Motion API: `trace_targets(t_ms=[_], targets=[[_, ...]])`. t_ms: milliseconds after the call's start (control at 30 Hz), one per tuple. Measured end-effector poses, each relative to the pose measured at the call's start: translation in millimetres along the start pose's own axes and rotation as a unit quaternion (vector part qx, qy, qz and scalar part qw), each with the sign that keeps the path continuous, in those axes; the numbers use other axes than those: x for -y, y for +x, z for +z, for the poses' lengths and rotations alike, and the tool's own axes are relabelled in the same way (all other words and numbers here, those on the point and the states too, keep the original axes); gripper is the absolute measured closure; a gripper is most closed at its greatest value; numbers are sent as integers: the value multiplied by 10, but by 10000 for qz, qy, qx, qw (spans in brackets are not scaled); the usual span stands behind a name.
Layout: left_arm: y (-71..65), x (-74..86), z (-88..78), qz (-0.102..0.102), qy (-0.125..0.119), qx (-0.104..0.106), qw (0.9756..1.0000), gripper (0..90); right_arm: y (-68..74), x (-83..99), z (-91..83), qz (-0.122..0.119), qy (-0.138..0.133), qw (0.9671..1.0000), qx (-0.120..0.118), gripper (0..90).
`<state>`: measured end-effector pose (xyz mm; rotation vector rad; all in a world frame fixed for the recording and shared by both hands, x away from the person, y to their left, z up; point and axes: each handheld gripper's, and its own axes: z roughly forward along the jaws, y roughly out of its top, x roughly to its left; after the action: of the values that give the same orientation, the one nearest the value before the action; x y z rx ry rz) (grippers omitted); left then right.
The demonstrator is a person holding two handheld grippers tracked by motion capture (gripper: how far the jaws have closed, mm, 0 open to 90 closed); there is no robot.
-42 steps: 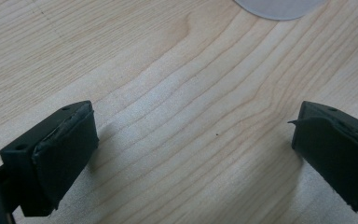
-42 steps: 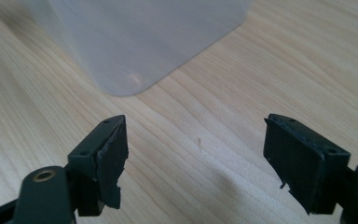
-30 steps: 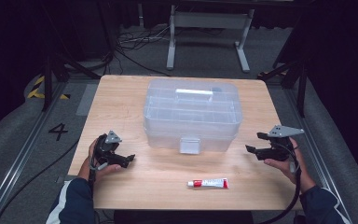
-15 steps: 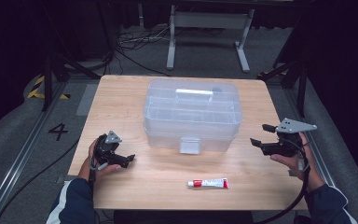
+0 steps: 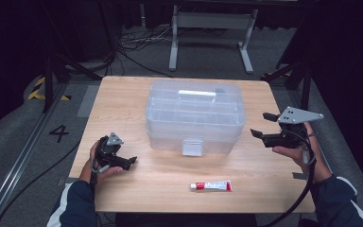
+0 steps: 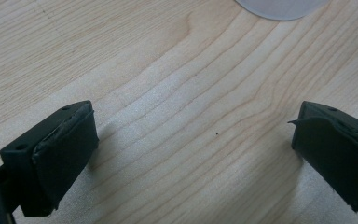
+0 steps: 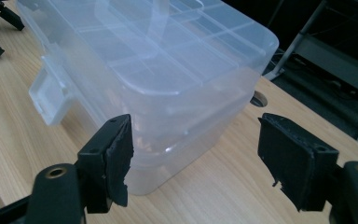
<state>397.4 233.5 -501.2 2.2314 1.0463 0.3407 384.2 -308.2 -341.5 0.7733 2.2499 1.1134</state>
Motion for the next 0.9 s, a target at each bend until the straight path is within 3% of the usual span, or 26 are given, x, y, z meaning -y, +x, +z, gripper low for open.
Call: trace_targets(t_ms=[200, 633, 900], targets=[[0, 0, 0, 2, 0, 2, 10000, 5, 33, -200, 44, -155, -81, 9998, -60, 275], [0, 0, 0, 2, -1, 2, 10000, 5, -6, -463, 263, -86, -203, 9997, -107, 297], [0, 0, 0, 2, -1, 0, 10000, 5, 17, -660, 517, -161, -46, 9995, -254, 302]])
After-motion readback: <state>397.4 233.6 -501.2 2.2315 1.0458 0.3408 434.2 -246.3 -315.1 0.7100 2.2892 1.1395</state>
